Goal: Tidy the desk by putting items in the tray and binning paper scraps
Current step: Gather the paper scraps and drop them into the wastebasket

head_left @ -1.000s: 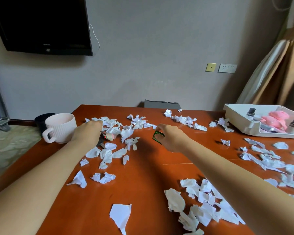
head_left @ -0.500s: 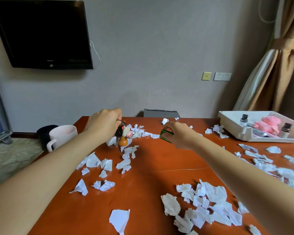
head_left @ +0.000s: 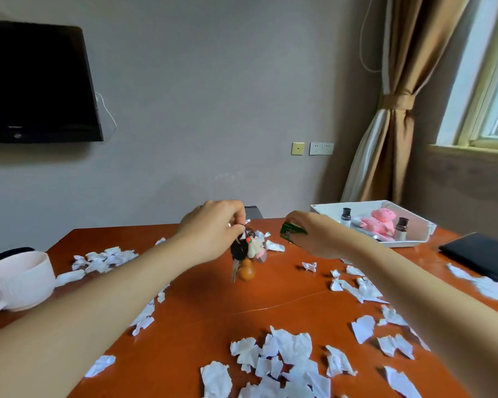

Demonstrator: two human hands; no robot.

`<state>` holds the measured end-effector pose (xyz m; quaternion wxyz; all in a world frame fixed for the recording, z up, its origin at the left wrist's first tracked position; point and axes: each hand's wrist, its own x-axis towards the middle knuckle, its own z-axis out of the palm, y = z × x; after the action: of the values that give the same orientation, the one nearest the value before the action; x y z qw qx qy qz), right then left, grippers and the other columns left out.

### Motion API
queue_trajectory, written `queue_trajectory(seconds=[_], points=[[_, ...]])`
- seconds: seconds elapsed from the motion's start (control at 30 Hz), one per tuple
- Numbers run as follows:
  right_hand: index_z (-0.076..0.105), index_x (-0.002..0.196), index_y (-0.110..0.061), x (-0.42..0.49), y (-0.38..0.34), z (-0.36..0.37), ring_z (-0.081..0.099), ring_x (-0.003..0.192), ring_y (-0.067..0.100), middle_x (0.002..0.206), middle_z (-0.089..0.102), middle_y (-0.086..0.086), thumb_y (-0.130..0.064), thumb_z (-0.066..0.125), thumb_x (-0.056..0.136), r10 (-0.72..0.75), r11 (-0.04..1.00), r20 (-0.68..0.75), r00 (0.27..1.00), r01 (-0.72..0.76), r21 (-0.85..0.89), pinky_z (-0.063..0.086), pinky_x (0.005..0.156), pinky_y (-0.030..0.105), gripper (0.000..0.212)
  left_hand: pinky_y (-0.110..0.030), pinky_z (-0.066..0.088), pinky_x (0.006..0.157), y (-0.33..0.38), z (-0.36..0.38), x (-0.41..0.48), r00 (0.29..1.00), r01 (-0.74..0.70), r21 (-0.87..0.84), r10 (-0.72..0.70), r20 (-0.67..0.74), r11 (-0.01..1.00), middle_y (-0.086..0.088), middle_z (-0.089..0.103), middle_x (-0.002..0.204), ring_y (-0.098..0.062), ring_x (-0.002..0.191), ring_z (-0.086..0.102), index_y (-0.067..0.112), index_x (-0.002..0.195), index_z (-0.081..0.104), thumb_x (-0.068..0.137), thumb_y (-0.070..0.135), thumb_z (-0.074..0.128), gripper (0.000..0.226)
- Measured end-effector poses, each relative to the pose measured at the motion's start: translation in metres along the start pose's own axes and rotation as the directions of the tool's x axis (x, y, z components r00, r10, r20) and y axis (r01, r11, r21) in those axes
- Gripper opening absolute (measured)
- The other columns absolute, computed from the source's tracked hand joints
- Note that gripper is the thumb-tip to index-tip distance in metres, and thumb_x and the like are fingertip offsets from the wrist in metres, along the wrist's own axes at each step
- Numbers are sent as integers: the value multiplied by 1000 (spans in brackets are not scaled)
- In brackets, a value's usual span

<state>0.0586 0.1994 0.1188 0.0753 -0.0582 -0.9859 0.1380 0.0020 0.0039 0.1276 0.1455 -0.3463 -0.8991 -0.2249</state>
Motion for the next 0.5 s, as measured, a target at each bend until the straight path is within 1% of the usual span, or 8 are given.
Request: queue_trajectory(seconds=[0.07, 0.17, 0.23, 0.27, 0.3, 0.33, 0.37, 0.5], points=[[44, 133, -16, -3, 22, -8, 60, 99, 25, 125, 59, 11, -17, 46, 97, 43, 999, -21, 999, -43, -23, 54, 72, 27, 36, -36, 51, 75, 18, 9, 12, 1000, -29, -19, 29, -3, 999, 10, 60, 73, -19, 78, 60, 27, 79, 53, 88, 21, 55, 10], [42, 136, -17, -8, 55, -20, 59, 98, 23, 131, 57, 9, -18, 44, 98, 90, 995, -59, 994, -92, -26, 48, 67, 21, 38, -34, 50, 71, 43, 26, 33, 998, -68, -71, 68, -7, 995, 7, 60, 76, -18, 78, 60, 25, 80, 53, 89, 20, 55, 11], [41, 136, -19, -9, 78, -29, 59, 95, 20, 132, 57, 7, -21, 45, 98, 125, 990, -90, 988, -130, -52, 42, 58, 15, 38, -30, 47, 68, 57, 39, 50, 996, -86, -94, 84, -18, 992, 5, 59, 79, -18, 79, 58, 24, 81, 54, 90, 19, 55, 9], [42, 136, -21, -9, 89, -34, 59, 94, 20, 131, 58, 6, -22, 45, 98, 149, 986, -106, 983, -156, -62, 41, 57, 16, 38, -29, 46, 67, 65, 45, 59, 996, -93, -108, 91, -25, 990, 5, 59, 80, -18, 79, 57, 24, 82, 53, 90, 19, 54, 9], [42, 136, -22, -9, 101, -38, 60, 93, 20, 129, 59, 6, -23, 45, 98, 170, 981, -120, 978, -179, -69, 45, 60, 20, 38, -29, 46, 68, 72, 51, 70, 995, -99, -125, 95, -36, 987, 4, 59, 81, -19, 80, 57, 24, 82, 53, 90, 20, 55, 10], [43, 135, -23, -7, 111, -43, 61, 93, 21, 127, 60, 6, -25, 46, 98, 189, 977, -133, 973, -200, -73, 51, 67, 26, 37, -30, 46, 68, 78, 57, 81, 994, -102, -138, 96, -51, 985, 4, 58, 80, -20, 80, 57, 24, 81, 53, 90, 20, 55, 10], [43, 134, -22, -6, 122, -48, 63, 94, 23, 125, 61, 7, -25, 47, 97, 209, 973, -149, 967, -220, -66, 54, 75, 32, 37, -31, 45, 67, 85, 63, 93, 993, -103, -147, 94, -69, 984, 4, 57, 80, -21, 79, 57, 24, 81, 52, 90, 20, 55, 10], [47, 131, -18, 4, 162, -66, 63, 99, 29, 123, 62, 12, -22, 49, 96, 285, 957, -187, 940, -289, 10, 55, 85, 40, 35, -30, 43, 68, 109, 87, 140, 993, -84, -174, 67, -99, 981, 2, 58, 87, -22, 82, 57, 23, 82, 53, 91, 20, 55, 9]])
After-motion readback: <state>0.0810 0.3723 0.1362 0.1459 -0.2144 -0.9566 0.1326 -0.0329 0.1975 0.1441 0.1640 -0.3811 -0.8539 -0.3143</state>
